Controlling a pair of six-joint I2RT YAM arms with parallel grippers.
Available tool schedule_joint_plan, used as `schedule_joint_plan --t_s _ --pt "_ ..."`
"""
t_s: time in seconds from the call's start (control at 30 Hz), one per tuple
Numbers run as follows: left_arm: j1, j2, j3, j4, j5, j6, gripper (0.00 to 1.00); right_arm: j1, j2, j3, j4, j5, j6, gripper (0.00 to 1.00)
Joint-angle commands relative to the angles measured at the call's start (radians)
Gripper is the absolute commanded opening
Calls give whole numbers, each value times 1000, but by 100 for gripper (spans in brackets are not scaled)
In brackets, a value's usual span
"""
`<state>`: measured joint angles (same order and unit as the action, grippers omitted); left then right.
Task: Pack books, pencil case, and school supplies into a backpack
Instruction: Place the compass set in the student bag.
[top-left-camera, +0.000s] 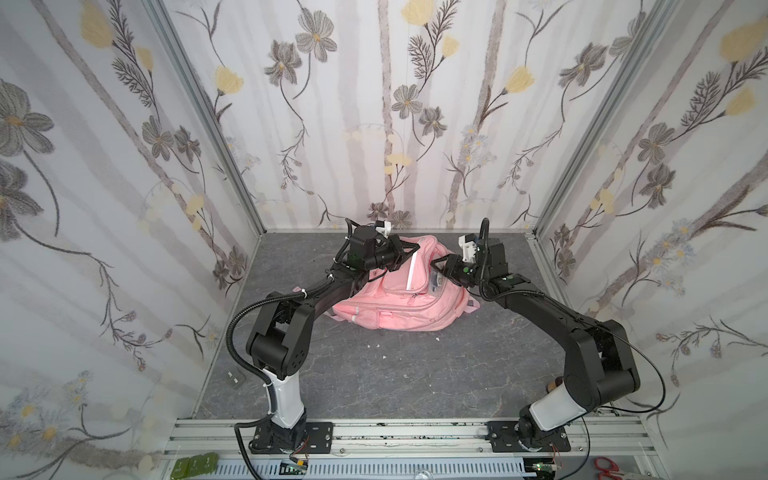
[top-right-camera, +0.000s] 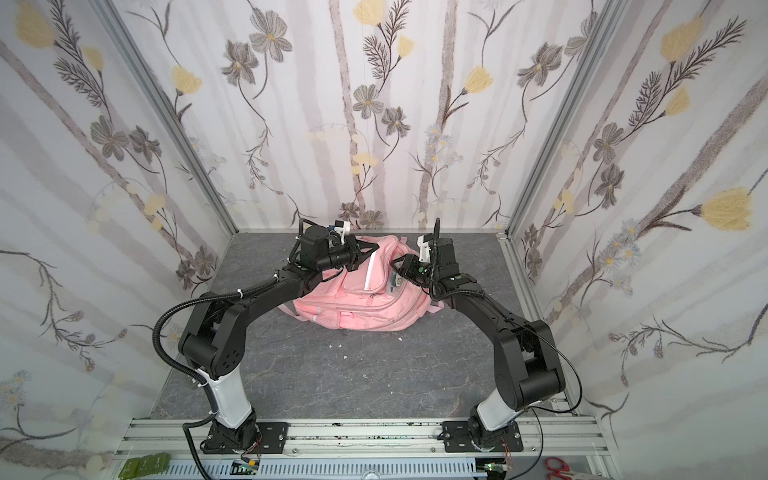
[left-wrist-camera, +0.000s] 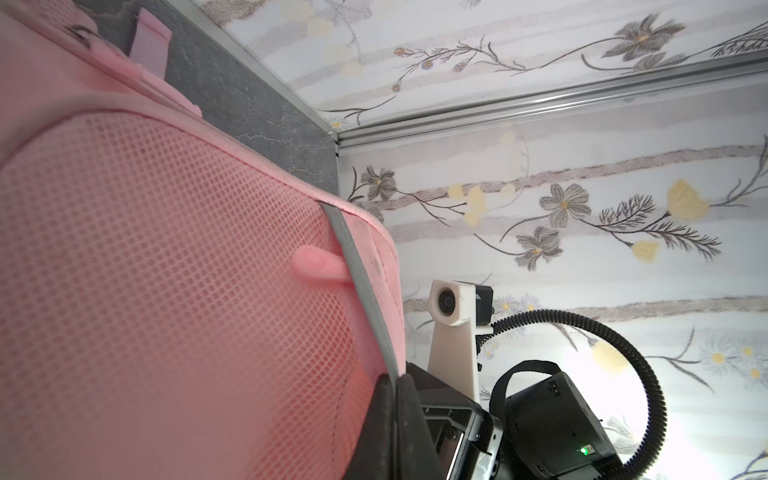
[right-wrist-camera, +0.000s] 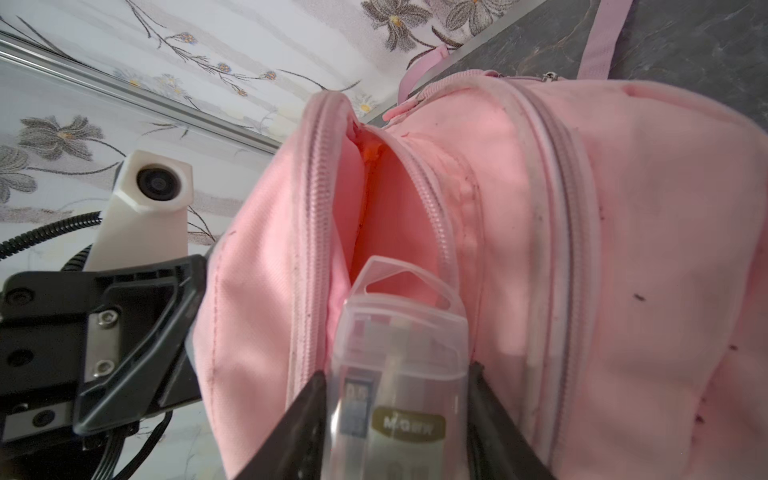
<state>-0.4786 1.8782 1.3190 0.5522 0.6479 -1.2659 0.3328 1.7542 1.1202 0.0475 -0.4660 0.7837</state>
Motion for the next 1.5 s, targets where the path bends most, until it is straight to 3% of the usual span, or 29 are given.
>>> schedule_joint_plan --t_s 0.0,0.07,0.27,0.63,0.9,1.17,1.47 --pt "1 19 3 473 38 -166 0 -9 22 37 -8 17 -2 49" --pt "2 23 14 486 50 -176 0 -21 30 41 -10 16 3 49" --pt "-17 -13 38 294 90 -45 0 -23 63 83 -18 -24 41 49" --pt "-48 55 32 294 101 -35 0 -17 99 153 -5 -169 128 54" --pt "-52 53 32 273 75 -11 0 -20 76 60 166 -252 257 68" --pt "-50 47 34 229 10 21 0 -39 23 -41 302 -272 380 67" --pt "-59 48 37 204 -85 58 0 0 -54 -263 621 -242 671 61"
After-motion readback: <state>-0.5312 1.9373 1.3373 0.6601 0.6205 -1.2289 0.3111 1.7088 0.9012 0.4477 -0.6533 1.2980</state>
